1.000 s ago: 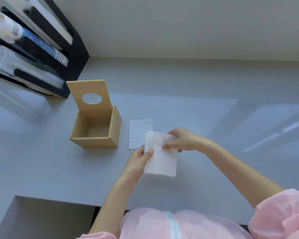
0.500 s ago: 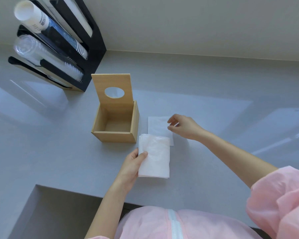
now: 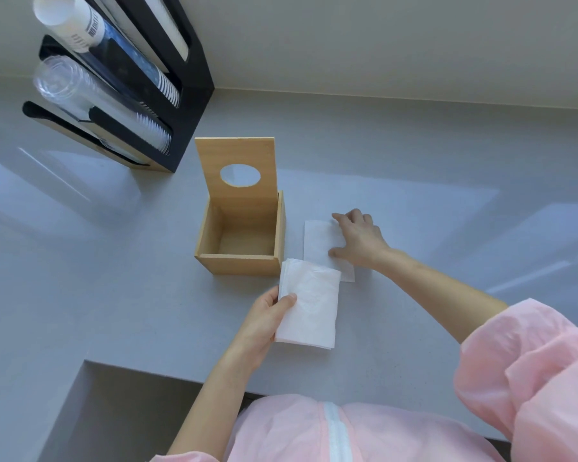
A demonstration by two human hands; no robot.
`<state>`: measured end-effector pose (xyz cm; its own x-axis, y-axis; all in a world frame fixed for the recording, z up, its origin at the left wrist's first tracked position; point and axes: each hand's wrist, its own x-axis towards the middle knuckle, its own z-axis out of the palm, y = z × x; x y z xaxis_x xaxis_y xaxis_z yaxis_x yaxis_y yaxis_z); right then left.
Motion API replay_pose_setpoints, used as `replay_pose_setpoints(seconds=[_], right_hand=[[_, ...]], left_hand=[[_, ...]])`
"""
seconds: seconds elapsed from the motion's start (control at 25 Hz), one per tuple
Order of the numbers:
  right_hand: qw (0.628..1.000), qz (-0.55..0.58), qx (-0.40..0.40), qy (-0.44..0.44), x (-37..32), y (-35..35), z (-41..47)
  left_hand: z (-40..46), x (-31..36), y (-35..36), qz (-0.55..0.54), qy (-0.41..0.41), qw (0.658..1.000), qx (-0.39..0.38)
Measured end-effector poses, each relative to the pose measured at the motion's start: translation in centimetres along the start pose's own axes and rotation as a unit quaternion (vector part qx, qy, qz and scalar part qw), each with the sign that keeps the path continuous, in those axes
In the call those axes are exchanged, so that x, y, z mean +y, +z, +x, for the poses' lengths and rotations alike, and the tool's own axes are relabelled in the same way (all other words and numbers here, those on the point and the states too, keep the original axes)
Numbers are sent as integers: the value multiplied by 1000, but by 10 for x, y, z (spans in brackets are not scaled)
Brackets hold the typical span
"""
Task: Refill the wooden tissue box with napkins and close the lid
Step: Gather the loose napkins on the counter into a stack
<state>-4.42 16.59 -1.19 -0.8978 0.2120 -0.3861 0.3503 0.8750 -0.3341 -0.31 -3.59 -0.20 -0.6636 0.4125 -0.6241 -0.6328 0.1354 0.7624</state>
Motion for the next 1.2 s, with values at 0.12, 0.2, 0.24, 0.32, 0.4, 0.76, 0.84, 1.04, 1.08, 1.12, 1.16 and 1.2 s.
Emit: replay_pose_setpoints(seconds=[0.12, 0.2, 0.24, 0.32, 0.4, 0.76, 0.84, 1.04, 1.08, 1.12, 1.16, 1.2], right_hand=[[999, 7, -2, 33, -2, -1, 2], [998, 34, -3, 53, -2, 2, 2], [997, 58, 3, 59, -2, 5, 0], [988, 137, 35, 60, 0, 7, -5], [969, 227, 65, 71, 2, 3, -14], [903, 411, 129, 9, 5, -61, -69], [873, 480, 73, -41, 1, -72, -86], [865, 477, -132, -85, -8, -56, -100], [880, 446, -146, -77, -10, -47, -98], [893, 418, -152, -65, -11, -37, -95], [903, 398, -151, -53, -12, -30, -92], [909, 388, -144, -40, -13, -23, -90]], left_hand=[[3, 2, -3, 5, 7, 1000, -6], [4, 2, -3, 6, 6, 1000, -10], [4, 2, -3, 6, 6, 1000, -14], [3, 2, -2, 9, 7, 1000, -20], [4, 2, -3, 10, 5, 1000, -21], [10, 3, -1, 5, 0, 999, -40], [13, 2, -2, 6, -5, 999, -44], [14, 3, 1, 11, 11, 998, -61], [13, 4, 2, 7, 16, 998, -67], [11, 5, 3, 4, 19, 997, -74], [10, 6, 4, 0, 23, 997, -80], [10, 6, 4, -2, 24, 996, -85]])
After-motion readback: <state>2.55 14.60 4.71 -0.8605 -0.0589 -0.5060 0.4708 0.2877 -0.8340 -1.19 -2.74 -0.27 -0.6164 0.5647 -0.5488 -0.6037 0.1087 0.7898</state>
